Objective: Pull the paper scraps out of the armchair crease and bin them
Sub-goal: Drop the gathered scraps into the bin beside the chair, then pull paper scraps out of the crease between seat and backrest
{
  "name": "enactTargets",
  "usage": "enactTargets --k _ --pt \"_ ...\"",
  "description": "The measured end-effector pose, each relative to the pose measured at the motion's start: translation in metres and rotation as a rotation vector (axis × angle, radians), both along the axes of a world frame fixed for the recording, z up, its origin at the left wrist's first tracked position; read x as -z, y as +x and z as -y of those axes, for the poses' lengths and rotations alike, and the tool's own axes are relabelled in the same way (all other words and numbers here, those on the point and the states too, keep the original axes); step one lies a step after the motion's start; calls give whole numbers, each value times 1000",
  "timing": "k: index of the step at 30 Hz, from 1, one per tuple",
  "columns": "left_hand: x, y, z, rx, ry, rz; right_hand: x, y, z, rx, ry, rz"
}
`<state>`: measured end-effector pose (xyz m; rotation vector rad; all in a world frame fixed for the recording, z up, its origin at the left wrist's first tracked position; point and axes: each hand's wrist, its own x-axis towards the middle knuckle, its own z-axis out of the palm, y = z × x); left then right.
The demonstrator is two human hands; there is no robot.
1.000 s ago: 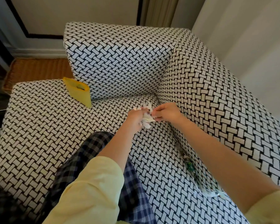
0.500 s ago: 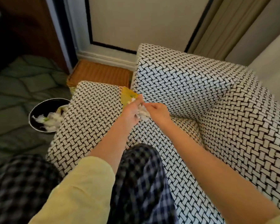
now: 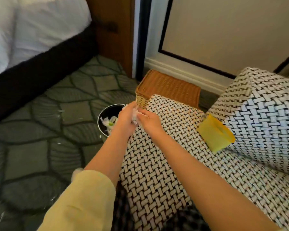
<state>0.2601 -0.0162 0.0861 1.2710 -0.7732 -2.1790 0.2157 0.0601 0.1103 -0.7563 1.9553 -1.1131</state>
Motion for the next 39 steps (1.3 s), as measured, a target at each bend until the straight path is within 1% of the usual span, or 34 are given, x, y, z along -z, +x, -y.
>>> enactTargets --k 6,13,18,20,23,27,31,34,39 --pt "47 22 57 -74 92 22 55 9 71 85 63 225" --pt "105 15 116 -57 148 57 108 -16 135 163 171 537" --pt "137 -4 132 -104 212 86 142 -36 163 208 291 717" --pt "153 -9 136 -119 229 130 152 -37 175 217 327 778" --pt "174 -13 140 -174 259 175 162 -40 189 192 372 809" --pt "191 -13 152 -188 272 137 170 -42 199 224 405 879" --pt "199 -7 157 -222 322 123 176 -40 205 267 435 888" --pt "196 -5 156 -252 306 158 178 -40 205 279 419 906" --pt "181 -2 153 -212 264 245 187 -43 204 383 387 898"
